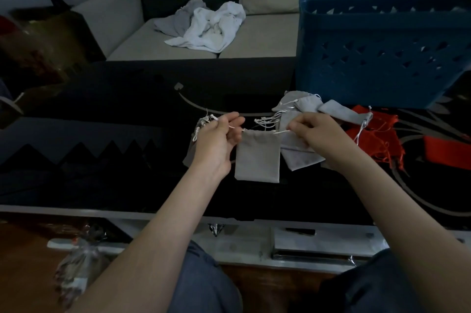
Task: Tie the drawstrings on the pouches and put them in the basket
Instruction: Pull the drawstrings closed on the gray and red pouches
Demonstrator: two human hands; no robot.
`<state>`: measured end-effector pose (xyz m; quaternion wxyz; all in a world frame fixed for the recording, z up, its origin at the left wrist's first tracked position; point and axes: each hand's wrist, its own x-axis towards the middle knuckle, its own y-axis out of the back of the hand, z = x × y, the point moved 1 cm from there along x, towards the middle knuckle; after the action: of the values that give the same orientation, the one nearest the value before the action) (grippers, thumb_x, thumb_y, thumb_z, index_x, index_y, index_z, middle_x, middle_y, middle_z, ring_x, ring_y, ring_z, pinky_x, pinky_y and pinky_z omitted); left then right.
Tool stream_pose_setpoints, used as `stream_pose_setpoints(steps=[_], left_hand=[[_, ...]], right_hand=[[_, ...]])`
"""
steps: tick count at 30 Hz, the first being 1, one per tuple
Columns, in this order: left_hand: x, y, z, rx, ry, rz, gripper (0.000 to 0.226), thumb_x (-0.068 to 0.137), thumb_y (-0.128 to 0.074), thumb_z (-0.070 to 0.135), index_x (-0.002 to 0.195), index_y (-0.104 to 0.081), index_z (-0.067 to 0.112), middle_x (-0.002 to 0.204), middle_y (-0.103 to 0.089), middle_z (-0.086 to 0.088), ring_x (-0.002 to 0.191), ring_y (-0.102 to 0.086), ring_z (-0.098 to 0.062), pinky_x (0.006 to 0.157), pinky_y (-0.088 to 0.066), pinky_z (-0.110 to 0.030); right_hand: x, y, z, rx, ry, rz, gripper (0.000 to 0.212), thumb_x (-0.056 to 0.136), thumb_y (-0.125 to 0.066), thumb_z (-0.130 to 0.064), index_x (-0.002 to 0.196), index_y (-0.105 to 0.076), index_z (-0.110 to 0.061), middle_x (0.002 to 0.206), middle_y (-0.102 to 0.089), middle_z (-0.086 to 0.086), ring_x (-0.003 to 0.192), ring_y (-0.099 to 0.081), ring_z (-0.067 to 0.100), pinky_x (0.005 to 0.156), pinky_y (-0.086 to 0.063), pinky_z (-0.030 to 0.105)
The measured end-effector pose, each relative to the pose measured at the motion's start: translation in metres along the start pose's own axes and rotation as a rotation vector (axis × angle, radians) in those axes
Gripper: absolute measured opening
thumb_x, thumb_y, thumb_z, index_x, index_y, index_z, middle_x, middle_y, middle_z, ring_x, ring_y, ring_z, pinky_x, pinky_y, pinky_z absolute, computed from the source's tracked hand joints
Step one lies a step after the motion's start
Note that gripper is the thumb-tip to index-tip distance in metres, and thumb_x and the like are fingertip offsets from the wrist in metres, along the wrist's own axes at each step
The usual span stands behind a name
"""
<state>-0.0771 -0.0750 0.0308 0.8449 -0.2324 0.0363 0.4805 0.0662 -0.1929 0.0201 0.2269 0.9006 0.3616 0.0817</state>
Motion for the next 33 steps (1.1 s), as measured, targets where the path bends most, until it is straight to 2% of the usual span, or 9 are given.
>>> stream_pose_setpoints(steps=[3, 7, 14, 18, 22, 25, 28, 30, 33], left_hand=[[0.000, 0.001, -0.003, 0.146, -0.021, 0.068, 0.029, 0.103, -0.038, 0.025, 0.089, -0.061, 0.013, 0.079, -0.068, 0.002, 0.042, -0.045, -0.001, 0.046, -0.039, -0.016], [0.005, 0.005, 0.000, 0.146, -0.006, 0.119, 0.031, 0.103, -0.040, 0.024, 0.081, -0.056, 0.010, 0.062, -0.048, 0.002, 0.039, -0.032, -0.002, 0.039, -0.026, -0.015], [0.008, 0.010, 0.001, 0.150, 0.102, 0.057, 0.026, 0.101, -0.047, 0.021, 0.086, -0.059, 0.003, 0.057, -0.043, 0.002, 0.034, -0.033, -0.002, 0.035, -0.027, -0.013], [0.007, 0.007, 0.000, 0.245, 0.064, -0.046, 0.027, 0.100, -0.046, 0.024, 0.093, -0.061, 0.003, 0.063, -0.048, 0.000, 0.048, -0.039, -0.004, 0.043, -0.037, -0.014], [-0.004, -0.007, -0.008, 0.470, 0.008, -0.318, 0.010, 0.098, -0.049, 0.013, 0.100, -0.059, 0.009, 0.075, -0.053, -0.002, 0.058, -0.047, -0.006, 0.059, -0.040, -0.017], [-0.013, -0.013, -0.014, 0.757, -0.126, -0.523, 0.030, 0.087, -0.062, 0.016, 0.116, -0.058, 0.019, 0.097, -0.062, 0.002, 0.090, -0.060, -0.010, 0.080, -0.045, -0.025], [-0.026, -0.021, -0.018, 1.092, -0.358, -0.601, 0.037, 0.093, -0.056, 0.019, 0.130, -0.054, 0.021, 0.125, -0.060, -0.001, 0.117, -0.054, -0.014, 0.093, -0.042, -0.024], [-0.029, -0.025, -0.019, 1.132, -0.429, -0.575, 0.027, 0.098, -0.049, 0.023, 0.121, -0.061, 0.018, 0.118, -0.064, -0.002, 0.115, -0.055, -0.017, 0.082, -0.039, -0.016], [-0.026, -0.023, -0.018, 1.117, -0.408, -0.518, 0.038, 0.103, -0.038, 0.026, 0.072, -0.062, 0.026, 0.067, -0.057, 0.013, 0.075, -0.057, -0.001, 0.058, -0.032, -0.006]], right_hand=[[0.001, 0.002, 0.001, -0.068, 0.017, 0.014, 0.015, 0.093, -0.057, -0.015, 0.078, -0.062, -0.015, 0.070, -0.057, -0.007, 0.066, -0.049, 0.004, 0.067, -0.039, 0.020], [0.003, 0.013, 0.007, -0.091, -0.027, 0.065, 0.023, 0.093, -0.057, -0.015, 0.071, -0.060, -0.017, 0.068, -0.057, -0.005, 0.063, -0.050, 0.005, 0.059, -0.037, 0.018], [-0.003, 0.024, 0.001, -0.150, 0.082, 0.114, 0.014, 0.093, -0.056, -0.014, 0.085, -0.063, -0.005, 0.072, -0.059, 0.001, 0.062, -0.049, 0.007, 0.058, -0.039, 0.020], [-0.013, 0.027, -0.012, 0.035, 0.271, 0.032, 0.010, 0.092, -0.057, -0.008, 0.094, -0.064, -0.013, 0.075, -0.056, -0.004, 0.063, -0.049, -0.004, 0.061, -0.042, 0.008], [-0.022, 0.014, -0.028, 0.050, 0.407, -0.107, 0.021, 0.085, -0.064, -0.002, 0.093, -0.063, -0.021, 0.076, -0.058, -0.002, 0.073, -0.053, 0.000, 0.070, -0.043, 0.014], [-0.029, 0.002, -0.038, 0.006, 0.440, -0.203, 0.014, 0.083, -0.067, -0.002, 0.091, -0.065, -0.013, 0.083, -0.066, 0.009, 0.077, -0.058, 0.013, 0.075, -0.045, 0.024], [-0.035, -0.006, -0.044, 0.020, 0.462, -0.252, 0.013, 0.082, -0.066, 0.000, 0.093, -0.065, -0.007, 0.076, -0.064, 0.008, 0.074, -0.058, 0.016, 0.071, -0.044, 0.017], [-0.033, -0.008, -0.043, 0.027, 0.456, -0.239, 0.013, 0.083, -0.066, -0.001, 0.093, -0.065, -0.009, 0.074, -0.062, -0.001, 0.068, -0.055, 0.003, 0.068, -0.042, 0.010], [-0.026, -0.007, -0.038, 0.047, 0.418, -0.159, 0.012, 0.086, -0.064, -0.005, 0.089, -0.064, -0.017, 0.074, -0.060, -0.004, 0.062, -0.054, -0.004, 0.066, -0.042, 0.012]])
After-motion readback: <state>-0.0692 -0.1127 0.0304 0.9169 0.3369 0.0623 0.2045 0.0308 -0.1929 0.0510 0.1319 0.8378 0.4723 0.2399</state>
